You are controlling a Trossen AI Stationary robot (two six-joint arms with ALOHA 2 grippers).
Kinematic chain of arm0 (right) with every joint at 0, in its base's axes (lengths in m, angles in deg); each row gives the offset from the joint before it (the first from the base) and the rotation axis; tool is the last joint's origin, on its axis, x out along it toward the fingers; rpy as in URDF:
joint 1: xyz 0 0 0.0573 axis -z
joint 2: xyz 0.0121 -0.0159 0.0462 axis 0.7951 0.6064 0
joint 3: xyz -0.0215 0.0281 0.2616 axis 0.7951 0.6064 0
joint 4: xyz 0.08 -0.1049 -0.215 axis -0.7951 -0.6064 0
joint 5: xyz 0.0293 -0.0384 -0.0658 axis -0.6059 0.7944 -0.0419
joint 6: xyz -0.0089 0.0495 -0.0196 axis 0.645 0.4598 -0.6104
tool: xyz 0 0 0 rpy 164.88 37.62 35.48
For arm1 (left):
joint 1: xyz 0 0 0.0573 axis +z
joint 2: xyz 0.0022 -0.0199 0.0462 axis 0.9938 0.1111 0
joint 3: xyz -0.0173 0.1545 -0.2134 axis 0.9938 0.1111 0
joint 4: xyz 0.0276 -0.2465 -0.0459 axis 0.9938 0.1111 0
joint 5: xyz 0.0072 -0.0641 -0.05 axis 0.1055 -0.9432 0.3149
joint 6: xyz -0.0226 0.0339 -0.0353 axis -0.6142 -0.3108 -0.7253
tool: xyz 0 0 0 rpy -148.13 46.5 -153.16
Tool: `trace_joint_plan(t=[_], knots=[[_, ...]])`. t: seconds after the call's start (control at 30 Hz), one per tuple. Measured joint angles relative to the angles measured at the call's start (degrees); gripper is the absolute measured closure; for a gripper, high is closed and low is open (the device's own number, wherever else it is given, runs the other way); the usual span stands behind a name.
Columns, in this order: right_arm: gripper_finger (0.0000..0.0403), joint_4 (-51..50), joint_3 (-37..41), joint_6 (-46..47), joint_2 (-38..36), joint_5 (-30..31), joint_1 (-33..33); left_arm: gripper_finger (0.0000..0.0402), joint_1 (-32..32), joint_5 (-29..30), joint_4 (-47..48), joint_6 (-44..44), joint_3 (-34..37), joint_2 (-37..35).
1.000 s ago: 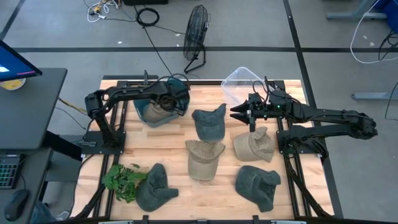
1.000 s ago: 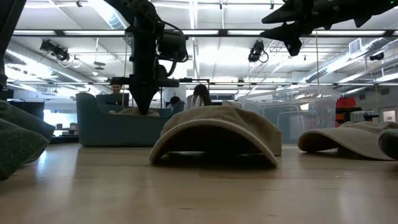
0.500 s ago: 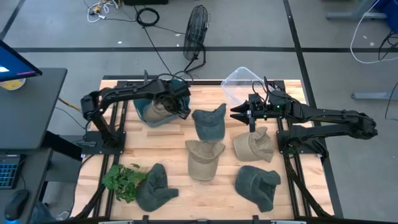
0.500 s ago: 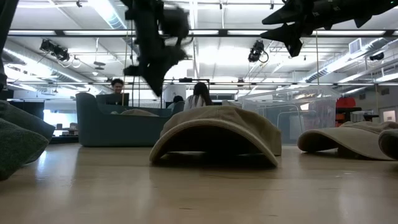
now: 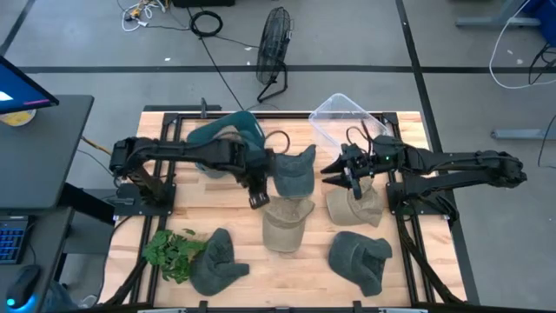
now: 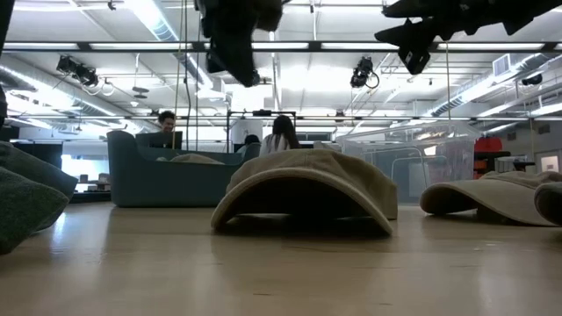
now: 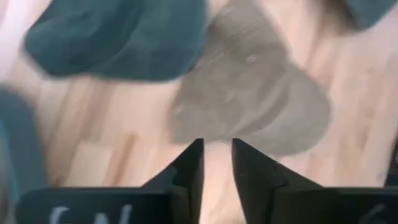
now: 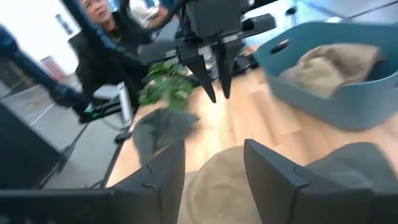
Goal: Pick & Place hat
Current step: Put the left brown cap into the blue bin
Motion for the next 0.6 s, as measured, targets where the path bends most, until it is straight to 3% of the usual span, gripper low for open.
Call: trace_joint_plan(t=[0.33,0.6], knots=[[0.0234,-1.02,0.00,-0.44,6.72,0.98,-6.38,0.0208,-5.15,-0.01,-8.75,0.14,-0.04,2.79],[0.0234,-0.60,-0.02,0.04,8.80,1.10,-7.52,0.0184,-7.89,-1.76,-10.22,4.18,0.77,10.32]])
